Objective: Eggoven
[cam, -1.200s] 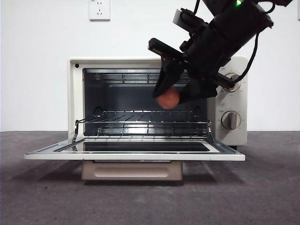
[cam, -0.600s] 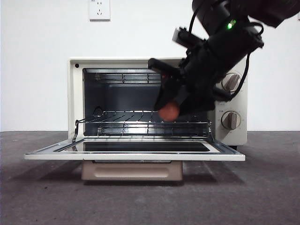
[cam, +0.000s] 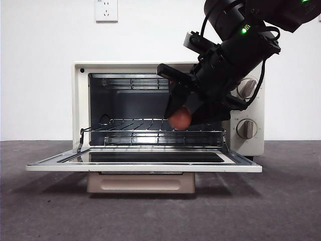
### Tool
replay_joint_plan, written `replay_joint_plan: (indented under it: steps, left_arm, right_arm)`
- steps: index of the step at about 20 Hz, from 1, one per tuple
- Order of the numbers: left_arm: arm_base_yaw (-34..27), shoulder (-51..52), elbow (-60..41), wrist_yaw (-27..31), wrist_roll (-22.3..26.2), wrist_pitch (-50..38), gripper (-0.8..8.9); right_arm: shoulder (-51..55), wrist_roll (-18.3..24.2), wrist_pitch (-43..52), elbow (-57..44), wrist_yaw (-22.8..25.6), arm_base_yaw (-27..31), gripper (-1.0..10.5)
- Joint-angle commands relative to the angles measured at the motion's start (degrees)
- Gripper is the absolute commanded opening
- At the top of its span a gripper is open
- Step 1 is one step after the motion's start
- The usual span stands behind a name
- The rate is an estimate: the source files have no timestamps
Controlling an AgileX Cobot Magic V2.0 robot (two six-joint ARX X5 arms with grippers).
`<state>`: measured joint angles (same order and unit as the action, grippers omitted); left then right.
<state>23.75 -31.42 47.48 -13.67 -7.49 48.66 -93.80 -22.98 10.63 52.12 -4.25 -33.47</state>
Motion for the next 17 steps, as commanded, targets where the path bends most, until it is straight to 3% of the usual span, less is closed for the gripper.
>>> replay_joint_plan:
  steps: [1, 17]
  left_arm:
    - [0.11, -0.15, 0.44, -0.20, -0.33, -0.48, 0.06]
    - [0.11, -0.83, 0.44, -0.17, -0.26, -0.70, 0.06]
  right_arm:
    - [-1.22, -0.63, 0.31, 0.83, 0.22, -0.57, 2.7]
    - [5.16, -1.07, -3.21, 0.83, -0.46, -0.59, 3.0]
